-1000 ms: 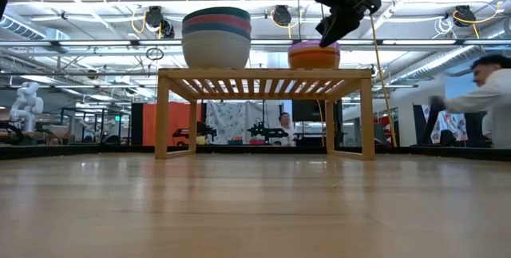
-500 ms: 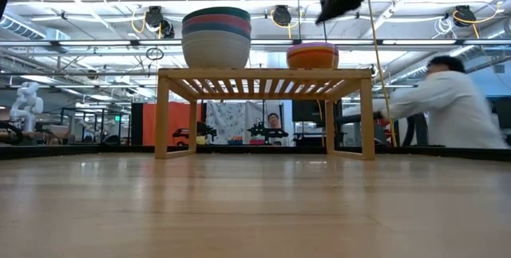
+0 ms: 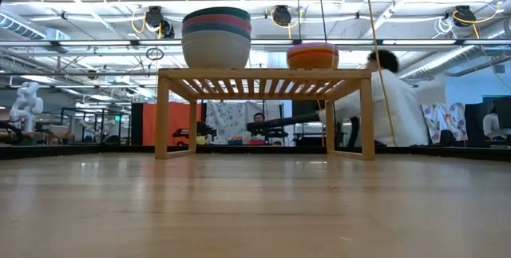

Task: Place and stack bowls onto a shelf
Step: Return to Home Position

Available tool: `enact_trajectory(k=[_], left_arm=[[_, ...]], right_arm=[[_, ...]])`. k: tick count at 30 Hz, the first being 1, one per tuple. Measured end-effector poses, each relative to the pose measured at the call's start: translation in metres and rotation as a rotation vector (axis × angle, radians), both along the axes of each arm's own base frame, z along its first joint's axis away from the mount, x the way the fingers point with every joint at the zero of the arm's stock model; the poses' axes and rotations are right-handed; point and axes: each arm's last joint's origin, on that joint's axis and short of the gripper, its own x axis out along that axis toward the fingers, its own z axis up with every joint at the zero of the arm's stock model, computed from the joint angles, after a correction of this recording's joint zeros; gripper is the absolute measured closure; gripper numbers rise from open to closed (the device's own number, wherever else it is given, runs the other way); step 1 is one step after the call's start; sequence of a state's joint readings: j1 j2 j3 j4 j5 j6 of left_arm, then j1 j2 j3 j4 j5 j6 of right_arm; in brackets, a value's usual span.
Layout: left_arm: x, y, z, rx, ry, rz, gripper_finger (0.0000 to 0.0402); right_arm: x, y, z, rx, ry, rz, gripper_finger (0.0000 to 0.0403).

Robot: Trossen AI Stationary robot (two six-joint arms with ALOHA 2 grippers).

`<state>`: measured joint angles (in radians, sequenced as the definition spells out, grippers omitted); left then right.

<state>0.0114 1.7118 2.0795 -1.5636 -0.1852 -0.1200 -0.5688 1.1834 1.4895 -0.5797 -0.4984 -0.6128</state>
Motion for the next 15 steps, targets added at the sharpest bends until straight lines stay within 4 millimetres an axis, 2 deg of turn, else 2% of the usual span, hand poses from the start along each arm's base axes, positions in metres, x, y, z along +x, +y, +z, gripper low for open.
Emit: enact_trajectory(k=[2,4,10,15], left_arm=[[-0.001,0.004,-0.006,0.059,0.013,0.031,0.0307],[0.005,0.007,-0.006,0.087,-0.053,0.038,0.0307],[0.008,0.012,0.02,0.166,-0.295,-0.023,0.0307],[0.018,0.027,0.008,0.209,-0.263,0.002,0.0307]], right_arm=[[-0.004,0.003,0.003,-0.008,-0.013,0.003,0.0309],[-0.007,0.005,0.005,-0.013,-0.021,0.002,0.0309],[-0.007,0.005,0.004,0.017,-0.014,-0.006,0.0309],[-0.007,0.005,0.001,0.036,0.017,-0.006,0.0309]])
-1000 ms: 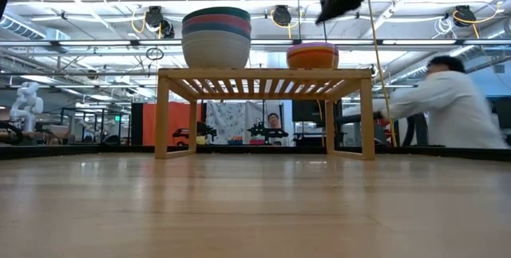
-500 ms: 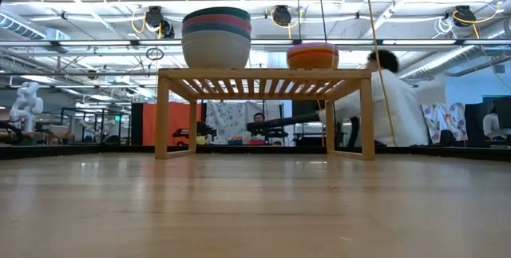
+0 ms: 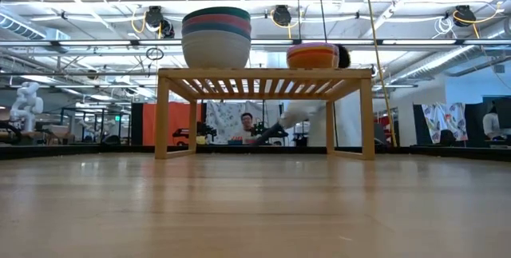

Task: Place and stack bowls onto a shelf
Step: Return to Home Position

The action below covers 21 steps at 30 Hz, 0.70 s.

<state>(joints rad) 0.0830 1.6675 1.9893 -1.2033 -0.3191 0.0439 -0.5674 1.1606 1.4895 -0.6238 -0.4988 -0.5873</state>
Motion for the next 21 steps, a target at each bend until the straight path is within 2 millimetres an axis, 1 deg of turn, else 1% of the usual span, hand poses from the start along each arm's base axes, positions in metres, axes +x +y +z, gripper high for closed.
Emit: enact_trajectory(k=[5,8,12,15,21], left_arm=[[0.006,0.008,-0.032,-0.022,0.101,0.039,0.0307],[0.007,0.009,-0.045,-0.025,0.135,0.041,0.0307],[0.012,0.01,-0.059,-0.026,0.136,0.042,0.0307],[0.015,0.011,-0.061,-0.014,0.13,0.024,0.0307],[0.008,0.01,-0.05,-0.003,0.089,0.015,0.0307]], right_arm=[[-0.001,0.0,-0.002,0.012,0.019,0.0,0.031],[-0.001,0.0,-0.002,0.013,0.02,0.0,0.031],[-0.001,0.0,-0.002,0.011,0.02,0.001,0.031],[-0.001,0.0,-0.002,0.01,0.02,0.001,0.031],[-0.001,0.001,-0.002,0.011,0.019,0.001,0.031]])
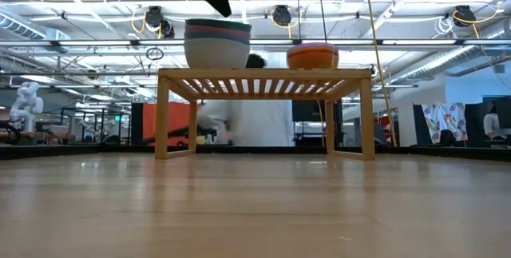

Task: Place and stack bowls onto a shelf
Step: Return to Home Position

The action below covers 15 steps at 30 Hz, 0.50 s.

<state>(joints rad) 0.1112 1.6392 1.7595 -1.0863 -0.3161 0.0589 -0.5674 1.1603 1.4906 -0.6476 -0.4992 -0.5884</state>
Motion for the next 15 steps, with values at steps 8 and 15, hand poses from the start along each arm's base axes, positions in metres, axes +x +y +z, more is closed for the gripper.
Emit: enact_trajectory(k=[8,15], left_arm=[[-0.019,-0.003,0.023,0.015,-0.091,-0.008,0.0307],[-0.07,-0.02,0.063,-0.009,-0.24,-0.003,0.0307]], right_arm=[[0.0,0.0,0.0,0.0,0.0,0.0,0.031],[0.0,0.0,0.0,0.001,0.0,0.0,0.031]])
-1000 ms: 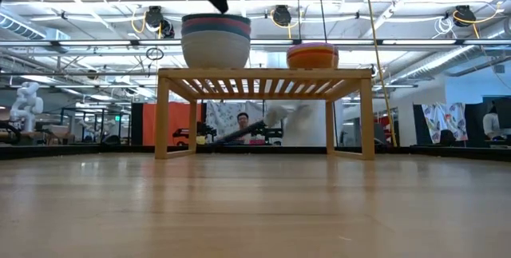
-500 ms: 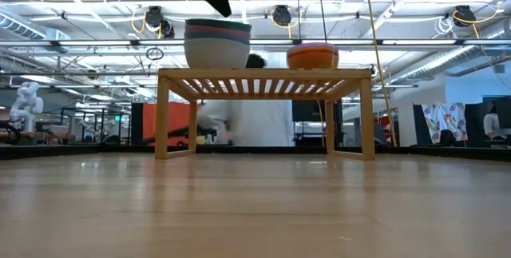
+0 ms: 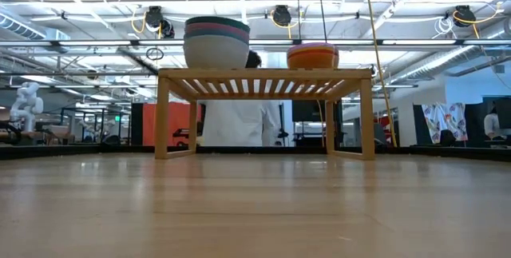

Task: Place and stack bowls onto a shelf
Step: Return to Home Position

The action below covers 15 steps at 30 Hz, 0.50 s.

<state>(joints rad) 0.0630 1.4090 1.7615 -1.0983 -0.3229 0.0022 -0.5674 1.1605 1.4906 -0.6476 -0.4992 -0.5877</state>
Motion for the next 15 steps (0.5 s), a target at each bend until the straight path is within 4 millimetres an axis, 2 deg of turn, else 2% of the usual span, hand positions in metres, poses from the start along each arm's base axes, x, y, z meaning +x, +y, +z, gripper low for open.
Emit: enact_trajectory(k=[8,15], left_arm=[[-0.073,-0.014,0.028,-0.042,-0.1,0.076,0.0307],[-0.124,-0.021,0.046,-0.08,-0.238,0.04,0.0307]], right_arm=[[-0.004,0.002,0.002,-0.014,-0.01,0.002,0.031],[-0.026,0.015,0.012,-0.054,-0.024,-0.026,0.031]])
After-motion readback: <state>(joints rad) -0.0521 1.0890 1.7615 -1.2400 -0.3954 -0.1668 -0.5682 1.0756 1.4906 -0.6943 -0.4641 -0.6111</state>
